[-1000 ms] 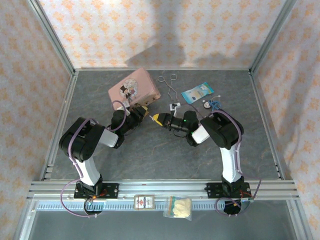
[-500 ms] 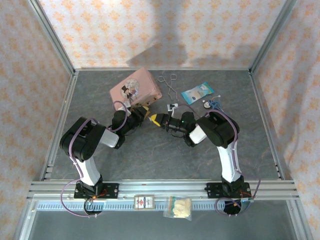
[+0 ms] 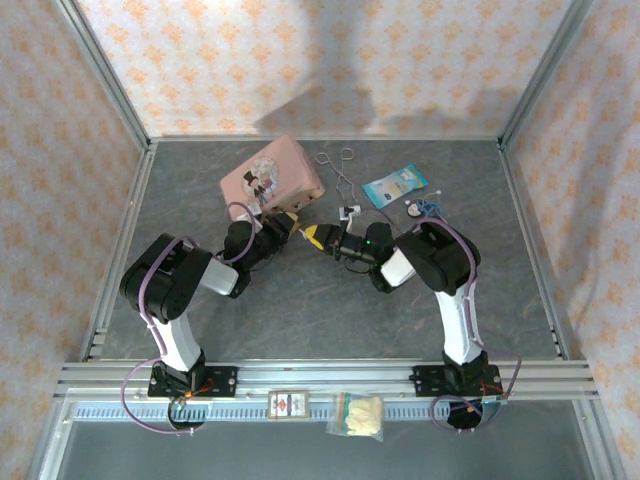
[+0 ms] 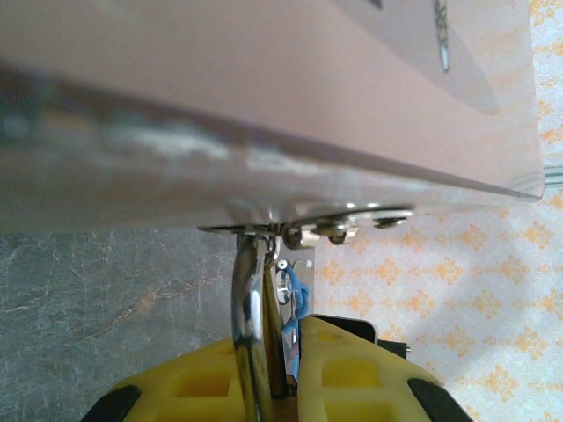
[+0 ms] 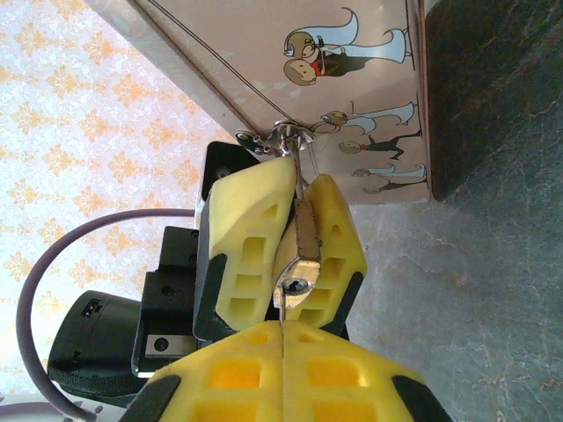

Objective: Unlock the padlock with the key

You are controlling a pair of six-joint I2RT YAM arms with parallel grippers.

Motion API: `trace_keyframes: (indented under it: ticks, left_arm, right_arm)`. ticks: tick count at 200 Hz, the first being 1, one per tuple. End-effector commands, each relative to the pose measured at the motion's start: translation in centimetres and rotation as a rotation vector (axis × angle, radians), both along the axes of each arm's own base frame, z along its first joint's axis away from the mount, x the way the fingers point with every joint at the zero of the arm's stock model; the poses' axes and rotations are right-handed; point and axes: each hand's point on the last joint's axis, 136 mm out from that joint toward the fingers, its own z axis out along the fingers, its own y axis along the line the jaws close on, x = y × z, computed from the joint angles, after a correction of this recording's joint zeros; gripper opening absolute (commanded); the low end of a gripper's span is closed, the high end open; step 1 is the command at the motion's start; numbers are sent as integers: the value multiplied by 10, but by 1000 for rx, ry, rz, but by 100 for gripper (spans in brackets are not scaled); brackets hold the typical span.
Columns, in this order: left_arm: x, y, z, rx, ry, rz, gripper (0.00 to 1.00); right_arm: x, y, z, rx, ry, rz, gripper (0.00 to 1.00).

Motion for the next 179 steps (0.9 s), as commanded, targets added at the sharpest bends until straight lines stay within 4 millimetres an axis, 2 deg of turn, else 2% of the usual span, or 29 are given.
trace_keyframes:
  ticks: [1,179]
  left_arm:
    - [1,-8,24,-56,-78,-19,0]
    - [-9,-27,39,-89,-113,-74,0]
  right_arm:
    - [0,-2,7,30,-42,-9,0]
    - [9,6,18,80,-33,7,0]
